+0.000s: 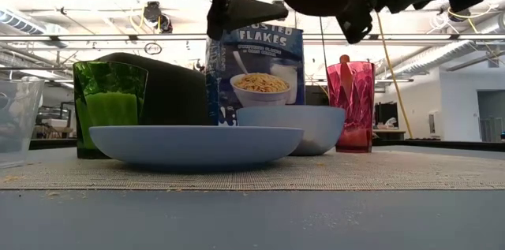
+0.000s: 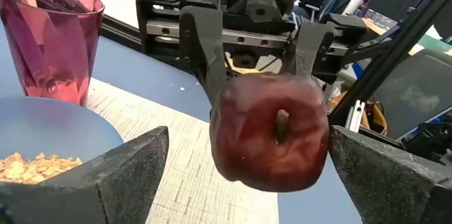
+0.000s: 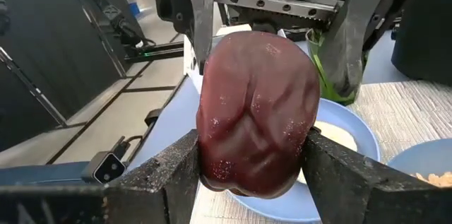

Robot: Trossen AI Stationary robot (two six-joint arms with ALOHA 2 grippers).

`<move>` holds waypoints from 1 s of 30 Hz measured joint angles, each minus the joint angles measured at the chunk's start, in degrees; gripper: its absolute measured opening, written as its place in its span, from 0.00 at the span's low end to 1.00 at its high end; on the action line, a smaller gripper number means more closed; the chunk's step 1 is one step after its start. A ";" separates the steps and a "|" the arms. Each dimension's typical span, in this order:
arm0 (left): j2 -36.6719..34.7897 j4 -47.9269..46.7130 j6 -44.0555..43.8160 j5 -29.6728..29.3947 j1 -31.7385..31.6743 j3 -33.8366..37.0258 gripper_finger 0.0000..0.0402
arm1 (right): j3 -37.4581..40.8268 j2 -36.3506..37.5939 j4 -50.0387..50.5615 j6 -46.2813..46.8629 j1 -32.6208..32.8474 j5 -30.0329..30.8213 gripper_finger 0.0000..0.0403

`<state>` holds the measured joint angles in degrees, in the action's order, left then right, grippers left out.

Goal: Arrange a breakfast setting
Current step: Put the apple on the top left of the gray placemat

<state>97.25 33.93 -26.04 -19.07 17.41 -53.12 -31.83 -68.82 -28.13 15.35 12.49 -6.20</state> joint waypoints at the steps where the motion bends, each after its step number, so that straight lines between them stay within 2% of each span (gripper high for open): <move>1: 0.00 -0.01 0.00 0.05 -0.02 0.00 0.97 | 0.00 -0.32 -0.34 0.00 0.00 0.02 0.53; 12: 0.04 -0.49 -1.33 -0.20 -0.02 0.00 0.97 | 0.00 -4.30 -3.90 2.11 0.00 0.04 0.53; 17: 0.04 -1.32 -2.62 2.34 -0.07 0.00 0.95 | 0.00 -4.63 -6.65 1.74 0.00 0.08 0.53; 30: 0.04 -1.05 -2.82 2.84 -0.17 0.00 0.61 | 0.00 -4.63 -7.08 1.53 -0.04 0.39 0.53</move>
<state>97.30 32.88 -28.86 -16.23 17.23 -53.12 -31.83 -73.45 -35.20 16.88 12.45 -5.80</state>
